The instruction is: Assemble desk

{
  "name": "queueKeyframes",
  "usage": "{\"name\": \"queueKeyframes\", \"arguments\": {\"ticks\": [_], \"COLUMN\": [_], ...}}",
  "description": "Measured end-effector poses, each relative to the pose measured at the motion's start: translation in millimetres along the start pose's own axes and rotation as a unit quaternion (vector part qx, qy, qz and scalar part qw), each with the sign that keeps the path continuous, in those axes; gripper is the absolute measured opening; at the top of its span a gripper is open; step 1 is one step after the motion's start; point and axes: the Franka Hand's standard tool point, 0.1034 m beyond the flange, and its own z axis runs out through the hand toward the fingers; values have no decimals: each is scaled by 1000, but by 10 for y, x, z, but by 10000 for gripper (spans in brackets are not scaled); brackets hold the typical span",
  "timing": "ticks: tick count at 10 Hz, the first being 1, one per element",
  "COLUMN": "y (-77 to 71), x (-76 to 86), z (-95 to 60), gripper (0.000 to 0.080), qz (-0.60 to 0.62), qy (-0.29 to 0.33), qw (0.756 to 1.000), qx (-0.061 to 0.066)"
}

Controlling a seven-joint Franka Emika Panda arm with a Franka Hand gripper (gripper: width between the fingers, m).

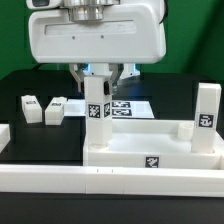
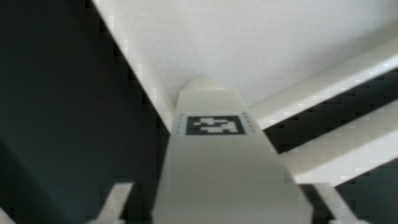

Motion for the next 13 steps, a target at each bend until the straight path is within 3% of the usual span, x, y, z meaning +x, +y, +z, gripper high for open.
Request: {"name": "queueKeyframes", "arguments": {"ticks": [4,6,7,8,9,10,13], "y": [-39,-43,-39,-25,-22,-20,-14], "x": [-20,-21,-20,-11,-9,-8,-5], "z": [9,9,9,8,7,7,30], "gripper": [290,290,368,555,555,629,646], "qz": [196,213,199,178,157,96,-54], "qy": [-5,-5,-5,-5,-5,-4,-3], "qw": [981,977,980,984,988,995,999], "qx": [0,0,0,0,0,-1,-2]}}
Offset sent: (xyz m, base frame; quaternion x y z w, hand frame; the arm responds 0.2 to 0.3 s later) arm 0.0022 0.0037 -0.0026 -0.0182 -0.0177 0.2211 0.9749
